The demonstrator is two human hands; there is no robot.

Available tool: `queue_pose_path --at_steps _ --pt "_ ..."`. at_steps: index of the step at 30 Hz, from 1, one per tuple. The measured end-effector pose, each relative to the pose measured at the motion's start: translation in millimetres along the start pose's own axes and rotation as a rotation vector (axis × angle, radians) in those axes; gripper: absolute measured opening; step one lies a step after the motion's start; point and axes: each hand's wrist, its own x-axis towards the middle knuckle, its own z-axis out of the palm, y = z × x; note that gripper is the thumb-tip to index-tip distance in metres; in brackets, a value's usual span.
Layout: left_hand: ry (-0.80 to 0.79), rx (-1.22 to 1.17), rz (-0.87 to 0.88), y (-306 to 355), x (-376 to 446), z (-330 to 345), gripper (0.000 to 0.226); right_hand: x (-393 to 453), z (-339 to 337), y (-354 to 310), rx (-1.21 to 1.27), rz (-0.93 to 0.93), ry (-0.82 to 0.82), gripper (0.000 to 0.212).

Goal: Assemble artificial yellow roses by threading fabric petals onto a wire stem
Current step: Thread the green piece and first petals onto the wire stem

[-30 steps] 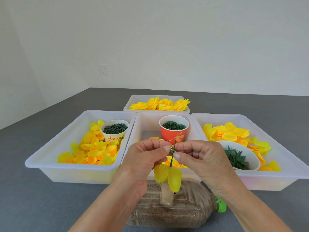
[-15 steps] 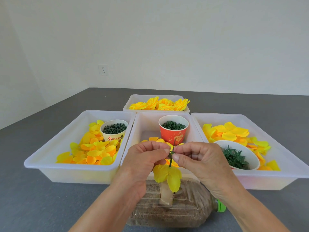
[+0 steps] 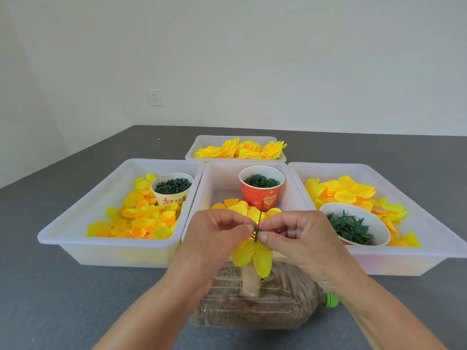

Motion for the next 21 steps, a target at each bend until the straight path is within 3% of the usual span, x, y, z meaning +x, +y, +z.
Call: queue_pose_path --at_steps 10,21 --pt "0.026 0.192 0.122 -6.3 -5.4 -6.0 0.019 -1.2 -0.9 -3.4 -0.082 -0.002 0.001 0.022" --pt "0.045 0.219 0.164 -5.9 -6.1 -4.1 0.017 -1.5 -0.6 -1.8 -0.068 -0.04 0.024 0.022"
